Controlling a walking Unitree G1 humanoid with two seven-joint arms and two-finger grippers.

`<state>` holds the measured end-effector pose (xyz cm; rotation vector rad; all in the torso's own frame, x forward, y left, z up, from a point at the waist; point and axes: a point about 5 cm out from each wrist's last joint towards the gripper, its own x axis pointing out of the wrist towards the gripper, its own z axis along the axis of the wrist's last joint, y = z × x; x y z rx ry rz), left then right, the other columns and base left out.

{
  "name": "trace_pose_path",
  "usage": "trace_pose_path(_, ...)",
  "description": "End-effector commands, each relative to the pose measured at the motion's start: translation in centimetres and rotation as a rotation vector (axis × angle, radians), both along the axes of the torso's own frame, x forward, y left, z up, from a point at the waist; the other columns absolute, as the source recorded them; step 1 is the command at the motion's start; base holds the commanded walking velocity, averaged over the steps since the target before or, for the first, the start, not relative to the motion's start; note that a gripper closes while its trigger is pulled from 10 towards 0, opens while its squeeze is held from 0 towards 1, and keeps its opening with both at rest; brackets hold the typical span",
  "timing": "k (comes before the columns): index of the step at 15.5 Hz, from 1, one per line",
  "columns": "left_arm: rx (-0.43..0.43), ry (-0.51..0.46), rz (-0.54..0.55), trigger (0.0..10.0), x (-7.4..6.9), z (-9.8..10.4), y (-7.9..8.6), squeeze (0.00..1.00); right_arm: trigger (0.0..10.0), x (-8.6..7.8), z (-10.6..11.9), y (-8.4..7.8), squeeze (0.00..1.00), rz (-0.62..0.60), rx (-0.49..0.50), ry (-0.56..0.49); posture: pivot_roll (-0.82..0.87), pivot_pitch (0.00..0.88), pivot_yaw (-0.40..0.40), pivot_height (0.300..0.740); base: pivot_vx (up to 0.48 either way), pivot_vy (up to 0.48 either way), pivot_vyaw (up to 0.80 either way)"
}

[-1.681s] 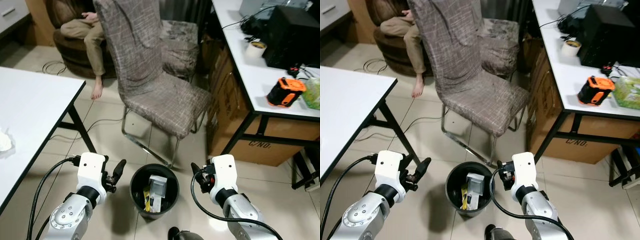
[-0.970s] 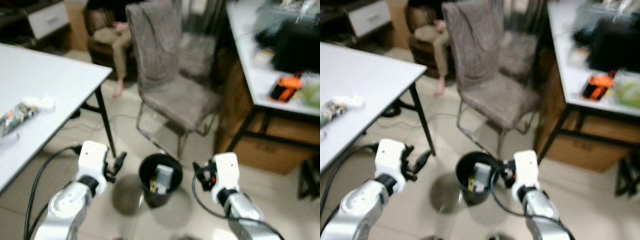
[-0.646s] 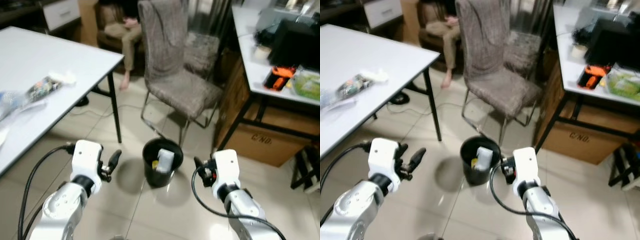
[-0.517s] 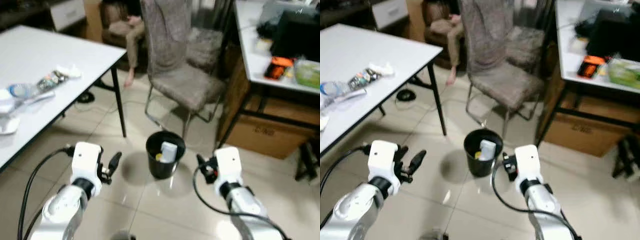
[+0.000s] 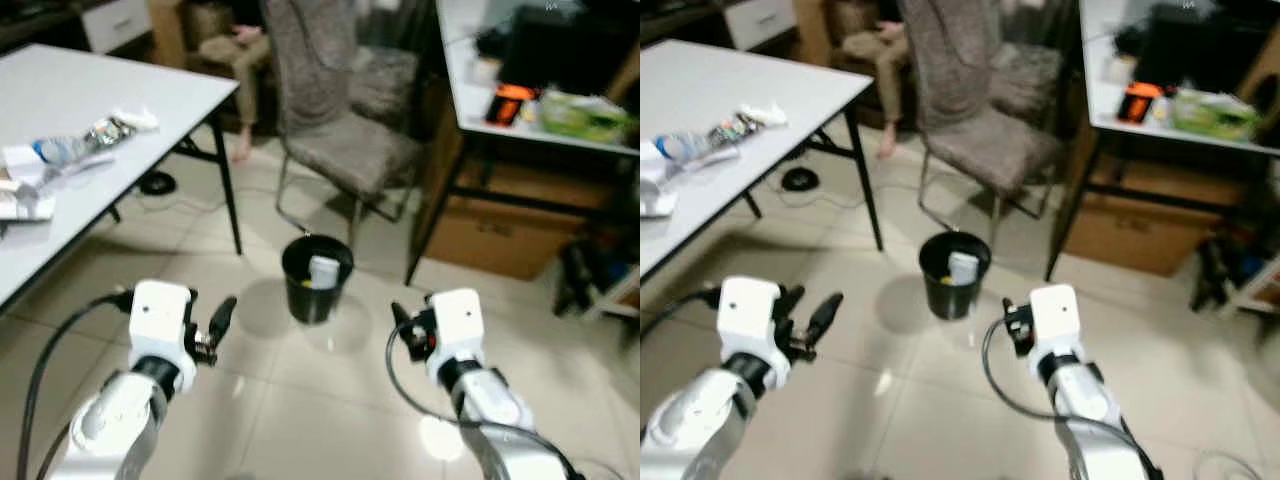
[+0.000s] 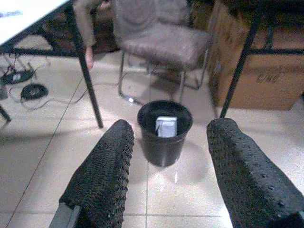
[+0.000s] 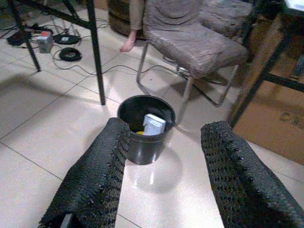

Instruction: Picking trash to rubbish bin

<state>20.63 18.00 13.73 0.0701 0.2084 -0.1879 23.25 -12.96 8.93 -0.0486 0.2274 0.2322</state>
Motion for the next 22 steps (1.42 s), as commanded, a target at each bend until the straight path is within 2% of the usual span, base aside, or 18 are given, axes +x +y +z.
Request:
trace_pose_path(1, 0.007, 0.020, 0.025, 10.0, -0.5, -0.2, 0.3, 0.00, 10.0, 0.2, 0.8, 0.4, 0.00, 0.020, 0.027, -0.040, 0.04, 0.045, -0.078, 0.740, -0.289, 0.000, 0.00)
trace_pose_path(5, 0.025, 0.017, 0.066, 10.0, -1.3, 0.1, 0.7, 0.00, 10.0, 0.2, 1.3, 0.7, 0.00, 0.074, 0.050, -0.087, 0.06, 0.046, -0.094, 0.740, -0.289, 0.000, 0.00)
trace_pose_path(6, 0.035, -0.008, 0.085, 10.0, -1.4, 0.5, 0.8, 0.00, 10.0, 0.2, 1.7, 1.1, 0.00, 0.120, 0.051, -0.103, 0.06, 0.047, -0.098, 0.740, -0.289, 0.000, 0.00)
trace_pose_path(9, 0.116, -0.154, 0.212, 10.0, -1.3, 2.2, 1.6, 0.00, 10.0, 0.4, 2.6, 2.9, 0.00, 0.264, 0.085, -0.138, 0.08, 0.042, -0.122, 0.740, 0.000, 0.000, 0.80)
trace_pose_path(14, 0.185, -0.200, 0.280, 10.0, -1.5, 3.2, 2.7, 0.00, 10.0, 1.8, 3.7, 4.2, 0.00, 0.346, 0.108, -0.182, 0.11, 0.043, -0.144, 0.740, 0.000, 0.000, 0.80)
trace_pose_path(16, 0.182, -0.207, 0.274, 10.0, -1.3, 3.4, 2.4, 0.00, 10.0, 2.3, 3.9, 4.1, 0.00, 0.332, 0.106, -0.193, 0.11, 0.039, -0.147, 0.740, 0.000, 0.000, 0.80)
trace_pose_path(19, 0.174, -0.228, 0.237, 10.0, -0.1, 3.5, 1.6, 0.00, 10.0, 3.1, 4.3, 3.8, 0.00, 0.309, 0.118, -0.211, 0.11, 0.033, -0.141, 0.740, 0.266, 0.000, 0.80)
trace_pose_path(22, 0.187, -0.255, 0.213, 10.0, 1.1, 4.0, 1.5, 0.00, 10.0, 3.3, 4.6, 3.9, 0.00, 0.311, 0.121, -0.227, 0.11, 0.021, -0.136, 0.740, 0.274, 0.000, 0.80)
